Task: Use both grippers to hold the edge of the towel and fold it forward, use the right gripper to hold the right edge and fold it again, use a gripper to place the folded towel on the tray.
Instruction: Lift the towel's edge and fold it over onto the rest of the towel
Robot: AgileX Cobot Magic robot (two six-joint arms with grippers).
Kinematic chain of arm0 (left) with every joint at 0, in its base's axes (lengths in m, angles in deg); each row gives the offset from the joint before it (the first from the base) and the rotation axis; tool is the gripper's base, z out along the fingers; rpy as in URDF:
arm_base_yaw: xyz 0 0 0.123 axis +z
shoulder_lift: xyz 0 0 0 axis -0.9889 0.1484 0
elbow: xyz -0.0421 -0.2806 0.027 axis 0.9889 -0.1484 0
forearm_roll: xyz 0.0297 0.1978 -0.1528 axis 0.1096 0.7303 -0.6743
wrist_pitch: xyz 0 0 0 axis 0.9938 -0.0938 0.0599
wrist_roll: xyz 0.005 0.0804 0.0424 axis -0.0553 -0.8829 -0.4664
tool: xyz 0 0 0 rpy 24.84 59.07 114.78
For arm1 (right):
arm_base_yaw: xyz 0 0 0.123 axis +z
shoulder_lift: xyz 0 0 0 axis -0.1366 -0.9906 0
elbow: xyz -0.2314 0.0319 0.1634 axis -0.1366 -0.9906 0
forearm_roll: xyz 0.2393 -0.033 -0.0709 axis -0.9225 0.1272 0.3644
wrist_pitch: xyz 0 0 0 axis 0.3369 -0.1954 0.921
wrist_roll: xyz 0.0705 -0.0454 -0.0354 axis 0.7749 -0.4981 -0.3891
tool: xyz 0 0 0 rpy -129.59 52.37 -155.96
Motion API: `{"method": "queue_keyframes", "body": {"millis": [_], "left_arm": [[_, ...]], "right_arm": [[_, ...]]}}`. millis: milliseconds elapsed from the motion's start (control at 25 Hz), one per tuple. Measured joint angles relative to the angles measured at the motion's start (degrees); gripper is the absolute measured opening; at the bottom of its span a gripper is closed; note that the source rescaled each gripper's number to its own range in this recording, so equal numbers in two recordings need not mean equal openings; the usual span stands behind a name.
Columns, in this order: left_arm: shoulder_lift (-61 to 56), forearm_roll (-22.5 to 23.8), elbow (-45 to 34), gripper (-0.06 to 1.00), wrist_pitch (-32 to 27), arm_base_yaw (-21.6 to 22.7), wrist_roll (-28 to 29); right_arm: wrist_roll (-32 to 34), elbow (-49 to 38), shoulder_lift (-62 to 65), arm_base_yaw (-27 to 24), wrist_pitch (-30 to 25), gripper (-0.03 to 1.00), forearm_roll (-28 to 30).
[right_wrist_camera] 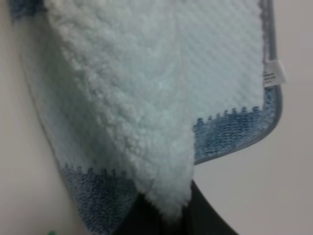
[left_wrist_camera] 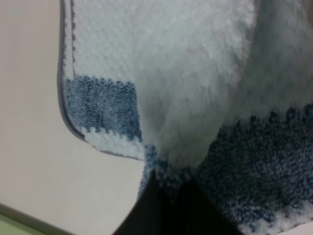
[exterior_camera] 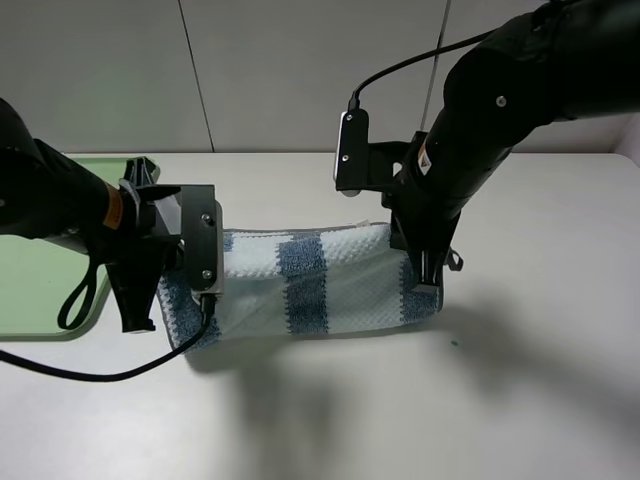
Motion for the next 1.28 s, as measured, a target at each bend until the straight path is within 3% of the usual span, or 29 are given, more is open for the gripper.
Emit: {"method": "queue_keyframes", "body": {"millis": [120,480,800,1280], "left_arm": [[0.0,0.8,0.34,0.0,0.91,0.59,0.0],[0.0,1.09,0.34,0.0,7.55,7.85,0.19],[0.61,1.28,0.34,0.0,12.49,8.47,0.19],[11.65,1.28,5.77,0.0,13.54,8.64,0.19]], "right_arm": [[0.0,0.0,0.0,-0.49,0.76,0.0,0.22],[0.0,0.06,0.0,-0.86,4.46,0.0,0.98],[0.0,0.06,-0.82,-1.07,7.36,0.0,3.64],[0.0,0.11,-2.1,-5.72,10.51,0.0,3.71]]}}
